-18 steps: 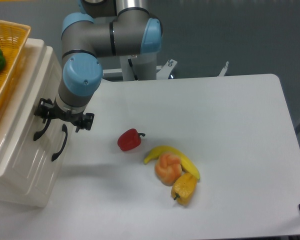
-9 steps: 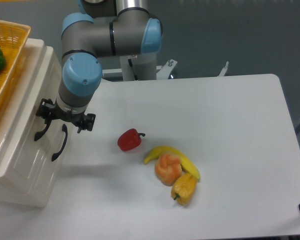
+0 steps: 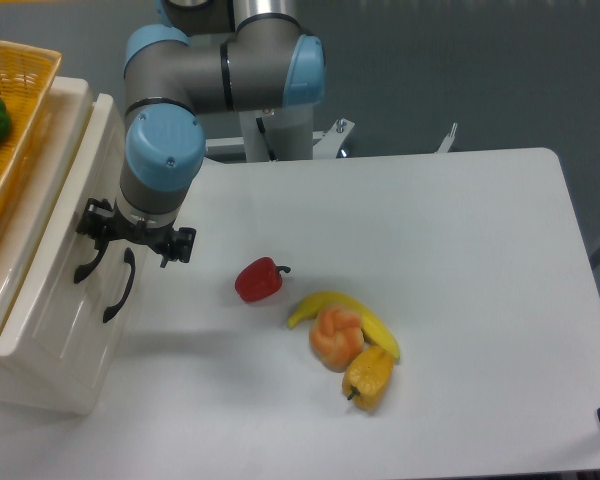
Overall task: Slide open the top white drawer
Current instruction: 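Pull the handle away from the cabinet, sliding the upper drawer out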
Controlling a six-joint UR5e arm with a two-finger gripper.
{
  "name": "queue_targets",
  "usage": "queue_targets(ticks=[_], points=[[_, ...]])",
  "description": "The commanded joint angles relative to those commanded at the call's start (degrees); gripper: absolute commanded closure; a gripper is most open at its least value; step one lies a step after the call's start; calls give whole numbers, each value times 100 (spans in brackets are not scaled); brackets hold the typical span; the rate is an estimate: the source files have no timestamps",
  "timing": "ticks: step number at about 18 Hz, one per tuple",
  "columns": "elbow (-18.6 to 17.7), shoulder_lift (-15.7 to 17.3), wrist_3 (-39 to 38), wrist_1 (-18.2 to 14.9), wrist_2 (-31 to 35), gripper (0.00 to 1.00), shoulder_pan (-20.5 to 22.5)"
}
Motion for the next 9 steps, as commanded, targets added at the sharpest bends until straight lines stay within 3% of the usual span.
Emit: queue_targets(ticks=[9], points=[[88, 0, 202, -35, 334, 0, 26]])
